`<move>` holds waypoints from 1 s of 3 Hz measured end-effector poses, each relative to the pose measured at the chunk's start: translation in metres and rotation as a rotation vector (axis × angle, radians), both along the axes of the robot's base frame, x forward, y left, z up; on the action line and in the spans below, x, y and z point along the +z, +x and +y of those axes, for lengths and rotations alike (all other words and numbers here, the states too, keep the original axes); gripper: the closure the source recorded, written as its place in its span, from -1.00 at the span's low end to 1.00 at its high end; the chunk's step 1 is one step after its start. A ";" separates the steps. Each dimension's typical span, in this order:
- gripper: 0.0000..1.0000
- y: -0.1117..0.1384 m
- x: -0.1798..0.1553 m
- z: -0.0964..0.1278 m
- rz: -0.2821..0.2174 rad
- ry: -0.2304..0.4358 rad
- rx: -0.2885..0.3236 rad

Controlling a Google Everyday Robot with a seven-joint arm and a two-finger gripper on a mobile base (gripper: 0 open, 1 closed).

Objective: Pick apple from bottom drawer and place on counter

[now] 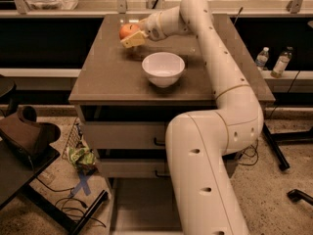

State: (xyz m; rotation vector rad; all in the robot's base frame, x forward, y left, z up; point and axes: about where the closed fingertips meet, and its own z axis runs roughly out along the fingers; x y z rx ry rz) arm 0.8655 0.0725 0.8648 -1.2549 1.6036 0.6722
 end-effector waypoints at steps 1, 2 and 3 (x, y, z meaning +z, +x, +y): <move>0.70 0.000 -0.004 0.004 0.004 0.000 0.006; 0.22 0.000 -0.006 0.008 0.008 0.000 0.010; -0.25 0.000 -0.009 0.012 0.012 -0.001 0.015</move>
Offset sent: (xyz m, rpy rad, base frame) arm 0.0003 0.0041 -0.0034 0.0001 0.0040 0.0052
